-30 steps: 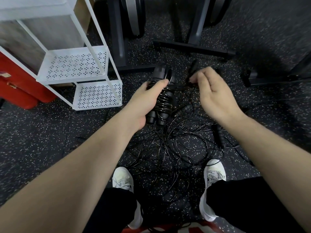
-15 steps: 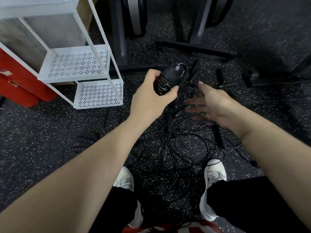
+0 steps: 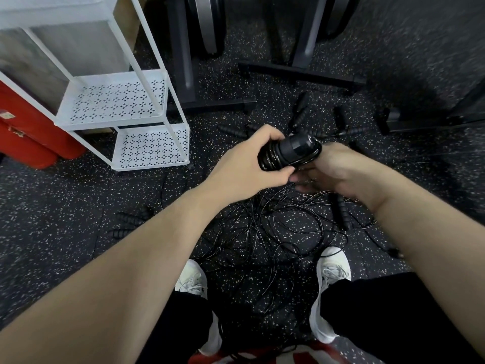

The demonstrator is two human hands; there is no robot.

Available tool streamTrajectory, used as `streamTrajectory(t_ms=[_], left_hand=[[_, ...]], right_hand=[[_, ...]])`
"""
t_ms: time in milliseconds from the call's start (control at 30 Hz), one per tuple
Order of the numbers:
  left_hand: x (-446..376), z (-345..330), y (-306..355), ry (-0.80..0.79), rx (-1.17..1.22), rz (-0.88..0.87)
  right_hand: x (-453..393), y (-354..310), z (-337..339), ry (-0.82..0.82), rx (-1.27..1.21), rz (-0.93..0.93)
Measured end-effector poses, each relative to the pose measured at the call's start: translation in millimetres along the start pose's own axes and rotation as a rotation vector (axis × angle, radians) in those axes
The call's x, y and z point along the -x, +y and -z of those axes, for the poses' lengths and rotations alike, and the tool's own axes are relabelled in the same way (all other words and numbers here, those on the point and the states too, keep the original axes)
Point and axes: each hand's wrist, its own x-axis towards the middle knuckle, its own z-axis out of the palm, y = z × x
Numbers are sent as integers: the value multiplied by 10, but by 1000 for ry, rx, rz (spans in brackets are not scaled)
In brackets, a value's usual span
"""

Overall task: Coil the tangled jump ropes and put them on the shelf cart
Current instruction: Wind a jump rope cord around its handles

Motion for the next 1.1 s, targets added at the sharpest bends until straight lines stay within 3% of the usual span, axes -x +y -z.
streamTrajectory(t_ms=[133,300,433,700,933,1100], left_hand=[[-5,-4,-21,4,48,9],[-56,15,25,89,206,93],[-106,42,30,166,363,194],[-135,39,-2,240,662,361],[-155,26,-36,261,634,369],[-150,4,-29,278,662,408]], right_hand=[[-27,-6,-29,1,-73,74],[-81,-31,-106,159,-272,214],[-88,-41,-97,312,-166,436],[41,-60,-89,347,134,719],[28,-71,-40,172,138,554],[26,-58,-34,164,77,627]])
